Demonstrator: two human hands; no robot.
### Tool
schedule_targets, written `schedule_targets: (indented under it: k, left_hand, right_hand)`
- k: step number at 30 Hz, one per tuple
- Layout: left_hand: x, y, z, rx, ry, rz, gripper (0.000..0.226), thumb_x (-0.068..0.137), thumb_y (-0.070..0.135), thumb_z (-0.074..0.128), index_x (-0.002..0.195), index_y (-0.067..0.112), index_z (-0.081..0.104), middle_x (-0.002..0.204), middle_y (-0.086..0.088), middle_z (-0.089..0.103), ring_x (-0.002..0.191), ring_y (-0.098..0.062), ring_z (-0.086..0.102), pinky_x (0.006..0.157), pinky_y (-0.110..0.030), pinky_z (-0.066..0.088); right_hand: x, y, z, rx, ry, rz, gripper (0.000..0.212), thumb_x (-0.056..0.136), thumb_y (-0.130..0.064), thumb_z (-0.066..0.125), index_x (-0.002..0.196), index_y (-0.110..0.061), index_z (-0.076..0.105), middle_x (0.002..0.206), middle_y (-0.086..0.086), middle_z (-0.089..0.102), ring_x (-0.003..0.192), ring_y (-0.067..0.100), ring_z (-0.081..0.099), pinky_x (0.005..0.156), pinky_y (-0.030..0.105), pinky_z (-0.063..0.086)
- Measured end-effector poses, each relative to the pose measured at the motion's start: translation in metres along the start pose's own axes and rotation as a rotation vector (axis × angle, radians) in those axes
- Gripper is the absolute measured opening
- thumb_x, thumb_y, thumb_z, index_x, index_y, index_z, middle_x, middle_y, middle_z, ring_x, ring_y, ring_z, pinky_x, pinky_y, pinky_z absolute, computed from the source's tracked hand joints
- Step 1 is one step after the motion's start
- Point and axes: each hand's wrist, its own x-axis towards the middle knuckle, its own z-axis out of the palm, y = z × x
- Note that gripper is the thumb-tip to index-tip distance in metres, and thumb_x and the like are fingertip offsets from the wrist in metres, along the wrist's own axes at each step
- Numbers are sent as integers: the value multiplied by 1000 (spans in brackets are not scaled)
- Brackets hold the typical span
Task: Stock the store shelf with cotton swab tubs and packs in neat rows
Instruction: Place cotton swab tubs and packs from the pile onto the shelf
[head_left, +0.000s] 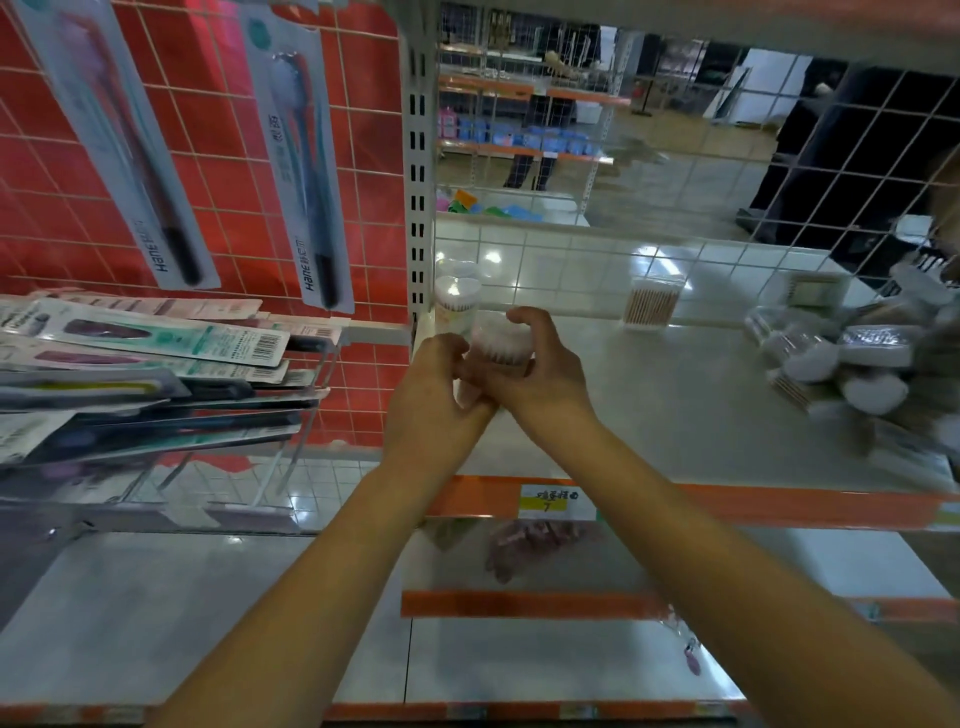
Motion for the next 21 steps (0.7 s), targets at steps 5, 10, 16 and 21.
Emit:
schedule_targets:
  k: [5,10,16,21]
  left_hand:
    - [5,-18,-13,118,-159,16,31,84,13,63,112,20,52,111,3,52,100,-17,52,75,-20,41]
    - [1,-34,-26,454,-341,41,49,89,20,55,136,20,41,127,-5,50,110,-24,50,85,-36,46]
    - [-5,-43,-31,609,-485,103,41,97,33,39,136,21,42,126,0,52,111,-20,51,84,-27,41]
    - [-7,-51,-30,596,-484,96,37,98,36,39,130,20,49,117,0,57,103,-19,54,79,-28,42]
  right_hand:
    - [28,12,10,-67,-38,-109,65,73,-22,78,123,-7,40,103,-1,45,87,15,48,58,5,38]
    - [48,33,32,-23,-114,-126,66,68,-14,81,120,-1,42,108,0,47,97,17,49,70,13,42]
    - [59,53,55,-80,-51,-61,83,76,-26,75,144,-18,27,135,9,48,113,25,52,83,25,39]
    - [70,55,69,-53,57,58,83,80,-27,71,143,-7,20,126,12,55,109,24,56,77,23,39]
